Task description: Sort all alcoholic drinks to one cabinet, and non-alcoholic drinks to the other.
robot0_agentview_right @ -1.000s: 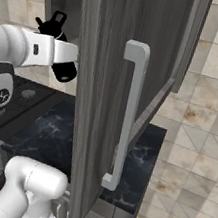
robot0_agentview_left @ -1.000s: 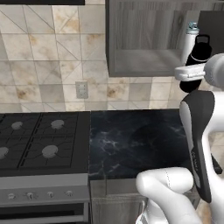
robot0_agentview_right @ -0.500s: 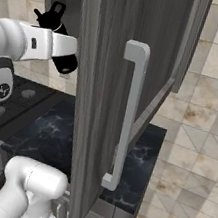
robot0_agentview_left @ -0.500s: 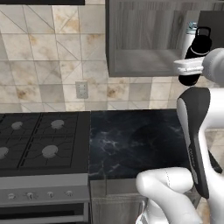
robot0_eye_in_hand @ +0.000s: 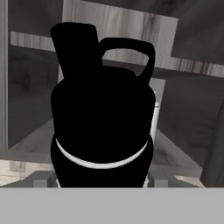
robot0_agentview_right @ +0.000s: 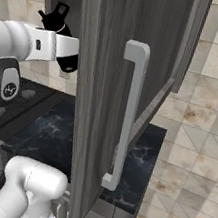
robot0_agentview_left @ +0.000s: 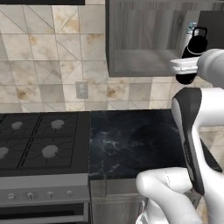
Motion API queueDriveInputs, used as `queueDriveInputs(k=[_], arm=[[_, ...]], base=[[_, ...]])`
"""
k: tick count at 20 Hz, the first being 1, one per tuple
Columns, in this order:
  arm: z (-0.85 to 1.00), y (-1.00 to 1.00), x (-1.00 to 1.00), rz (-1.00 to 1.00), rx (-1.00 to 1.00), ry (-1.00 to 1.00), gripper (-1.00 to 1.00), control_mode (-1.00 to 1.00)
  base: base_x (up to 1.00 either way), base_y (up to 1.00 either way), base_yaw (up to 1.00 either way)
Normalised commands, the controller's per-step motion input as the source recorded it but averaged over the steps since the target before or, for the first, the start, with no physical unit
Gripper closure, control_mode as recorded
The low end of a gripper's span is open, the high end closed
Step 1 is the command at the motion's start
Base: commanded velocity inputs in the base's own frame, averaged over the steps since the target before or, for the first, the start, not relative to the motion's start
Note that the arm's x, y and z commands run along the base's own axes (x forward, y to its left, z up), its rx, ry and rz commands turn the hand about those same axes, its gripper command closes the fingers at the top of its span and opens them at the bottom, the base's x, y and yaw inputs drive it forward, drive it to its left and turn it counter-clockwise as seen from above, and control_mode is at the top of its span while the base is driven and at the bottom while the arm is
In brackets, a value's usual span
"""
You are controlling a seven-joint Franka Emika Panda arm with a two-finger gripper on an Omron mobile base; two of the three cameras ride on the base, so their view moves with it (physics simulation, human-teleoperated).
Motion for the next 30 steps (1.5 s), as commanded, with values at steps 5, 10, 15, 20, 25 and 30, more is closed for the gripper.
queueDriveInputs(k=[5, 10, 15, 20, 25, 30], arm=[[-0.04, 0.00, 0.25, -0.02, 0.05, 0.00, 1.00, -1.00], [0.00, 0.00, 0.27, -0.03, 0.05, 0.00, 1.00, -1.00], [0.00, 0.00, 0.28, -0.03, 0.03, 0.00, 1.00, -1.00], [0.00, 0.00, 0.30, -0.03, 0.03, 0.00, 1.00, -1.00], [0.00, 0.00, 0.32, -0.02, 0.03, 0.00, 1.00, -1.00], [0.00, 0.00, 0.32, 0.00, 0.03, 0.00, 1.00, -1.00]], base=[[0.00, 0.00, 0.00], [0.00, 0.00, 0.00], [0.00, 0.00, 0.00], [0.00, 0.00, 0.00], [0.00, 0.00, 0.00], [0.00, 0.00, 0.00]])
